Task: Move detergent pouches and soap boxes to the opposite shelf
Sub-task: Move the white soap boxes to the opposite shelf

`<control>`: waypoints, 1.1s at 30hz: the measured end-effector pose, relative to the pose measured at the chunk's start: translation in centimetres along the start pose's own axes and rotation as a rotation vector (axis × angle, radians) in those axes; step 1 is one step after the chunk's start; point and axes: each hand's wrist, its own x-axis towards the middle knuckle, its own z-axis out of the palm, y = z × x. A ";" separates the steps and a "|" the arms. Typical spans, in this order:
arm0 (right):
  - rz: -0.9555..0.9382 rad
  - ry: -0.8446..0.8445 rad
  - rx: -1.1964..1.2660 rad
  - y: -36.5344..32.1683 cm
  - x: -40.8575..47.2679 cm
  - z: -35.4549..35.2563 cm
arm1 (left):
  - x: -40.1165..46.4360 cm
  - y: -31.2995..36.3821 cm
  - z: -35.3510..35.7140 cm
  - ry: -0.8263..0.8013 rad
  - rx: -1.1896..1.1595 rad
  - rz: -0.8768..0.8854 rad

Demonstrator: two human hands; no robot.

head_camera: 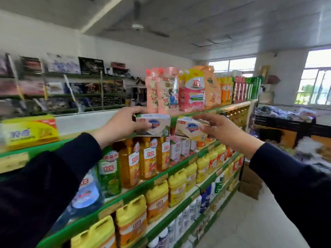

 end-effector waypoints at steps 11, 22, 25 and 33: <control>-0.241 -0.192 0.042 -7.7 10.6 13.3 | -4.8 -6.1 -13.0 0.253 0.288 -0.178; -0.450 -0.321 -0.060 -9.0 19.9 17.3 | -1.7 -7.0 -16.0 0.141 0.607 -0.300; -0.448 -0.368 -0.072 -9.1 22.1 17.8 | -0.7 -7.4 -16.0 0.032 0.821 -0.383; -0.436 -0.621 -0.039 -8.2 23.9 19.6 | 0.4 -8.5 -16.1 -0.146 0.986 -0.515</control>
